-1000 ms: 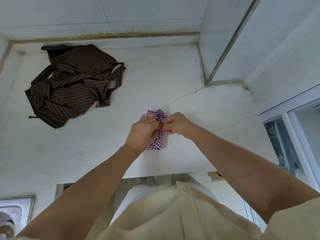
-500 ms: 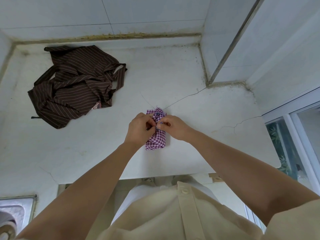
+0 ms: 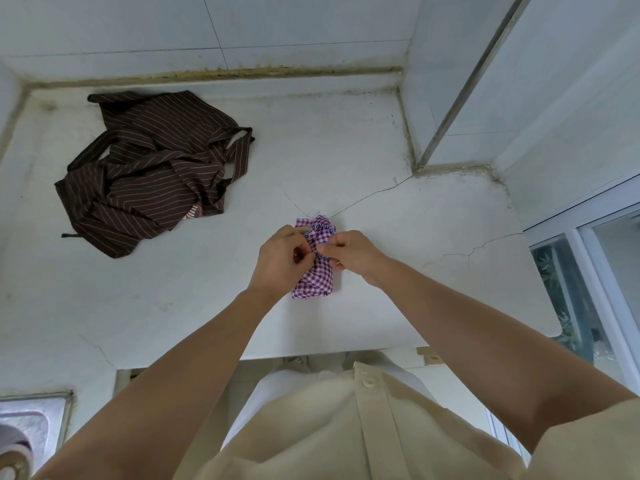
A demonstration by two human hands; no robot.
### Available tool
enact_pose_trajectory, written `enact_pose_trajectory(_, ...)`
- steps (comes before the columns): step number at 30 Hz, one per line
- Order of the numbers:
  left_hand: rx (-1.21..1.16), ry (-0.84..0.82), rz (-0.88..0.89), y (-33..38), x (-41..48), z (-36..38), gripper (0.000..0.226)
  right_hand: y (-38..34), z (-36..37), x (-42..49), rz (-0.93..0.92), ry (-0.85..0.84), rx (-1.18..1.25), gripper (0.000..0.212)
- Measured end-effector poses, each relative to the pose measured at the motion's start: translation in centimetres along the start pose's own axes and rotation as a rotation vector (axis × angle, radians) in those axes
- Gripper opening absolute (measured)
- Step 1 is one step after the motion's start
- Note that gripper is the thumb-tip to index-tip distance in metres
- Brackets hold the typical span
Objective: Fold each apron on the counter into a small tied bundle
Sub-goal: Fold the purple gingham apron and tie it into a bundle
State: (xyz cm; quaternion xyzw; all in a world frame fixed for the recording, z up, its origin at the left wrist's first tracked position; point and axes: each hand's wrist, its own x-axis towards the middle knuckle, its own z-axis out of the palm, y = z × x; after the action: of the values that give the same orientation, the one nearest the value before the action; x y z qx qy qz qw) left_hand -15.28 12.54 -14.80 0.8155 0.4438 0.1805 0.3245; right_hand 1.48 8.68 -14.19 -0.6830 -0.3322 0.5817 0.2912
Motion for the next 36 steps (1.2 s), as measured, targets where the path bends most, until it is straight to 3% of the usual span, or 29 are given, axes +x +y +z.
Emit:
enact_pose_trajectory(3, 0.047, -0.021, -0.025, -0.7, 0.0, -0.4, 0.008, 0.4, -0.4, 0.1, 0.020, 0.051, -0.060, 0.018)
enact_pose_trajectory(7, 0.033, -0.059, -0.176, -0.8, 0.0, -0.2, 0.007, 0.7, 0.0, 0.3, 0.056, 0.081, -0.069, 0.022)
enact_pose_trajectory(10, -0.012, -0.052, -0.283, -0.6, 0.0, -0.2, 0.007, 0.6, 0.4, 0.3, 0.139, 0.030, 0.075, 0.033)
enact_pose_trajectory(12, -0.058, -0.044, -0.323, -0.8, 0.0, -0.5, 0.004, 0.3, 0.6, -0.2, 0.200, -0.050, 0.222, 0.029)
enact_pose_trajectory(15, -0.268, -0.078, -0.380, -0.6, -0.2, -1.0, 0.040, -0.2, 1.2, -0.6, 0.122, -0.060, 0.263, 0.012)
enact_pose_trajectory(17, -0.432, -0.148, -0.441, -0.2, -0.3, -1.4, 0.068, -0.6, 1.6, -0.8, 0.074, -0.023, 0.328, 0.016)
enact_pose_trajectory(18, -0.461, -0.167, -0.472, -0.2, -0.3, -1.4, 0.071, -0.8, 1.6, -0.8, 0.053, -0.024, 0.340, 0.018)
enact_pose_trajectory(22, -0.588, -0.107, -0.615, -0.3, -0.2, -1.6, 0.043, -0.8, 1.2, -1.6, 0.009, -0.012, 0.280, 0.024)
enact_pose_trajectory(24, -0.766, -0.093, -0.681, -0.1, -0.2, -1.5, 0.022, -0.4, 1.2, -2.2, 0.019, 0.063, 0.252, 0.018)
enact_pose_trajectory(26, -0.989, -0.130, -0.726, 0.4, -0.3, -1.5, 0.014, 0.4, 1.1, -2.9, 0.092, 0.036, 0.252, 0.030)
enact_pose_trajectory(29, -1.067, -0.263, -0.705, 1.4, -0.2, -1.1, 0.020, 2.0, 0.8, -4.2, 0.168, -0.092, 0.378, 0.059)
enact_pose_trajectory(33, -0.972, -0.366, -0.573, 3.4, -0.1, 0.1, 0.019, 3.4, 0.3, -5.5, -0.018, 0.072, 0.522, 0.052)
enact_pose_trajectory(36, -0.985, -0.448, -0.494, 5.3, -0.2, 1.2, 0.045, 3.8, -1.1, -6.7, -0.084, 0.181, 0.506, 0.049)
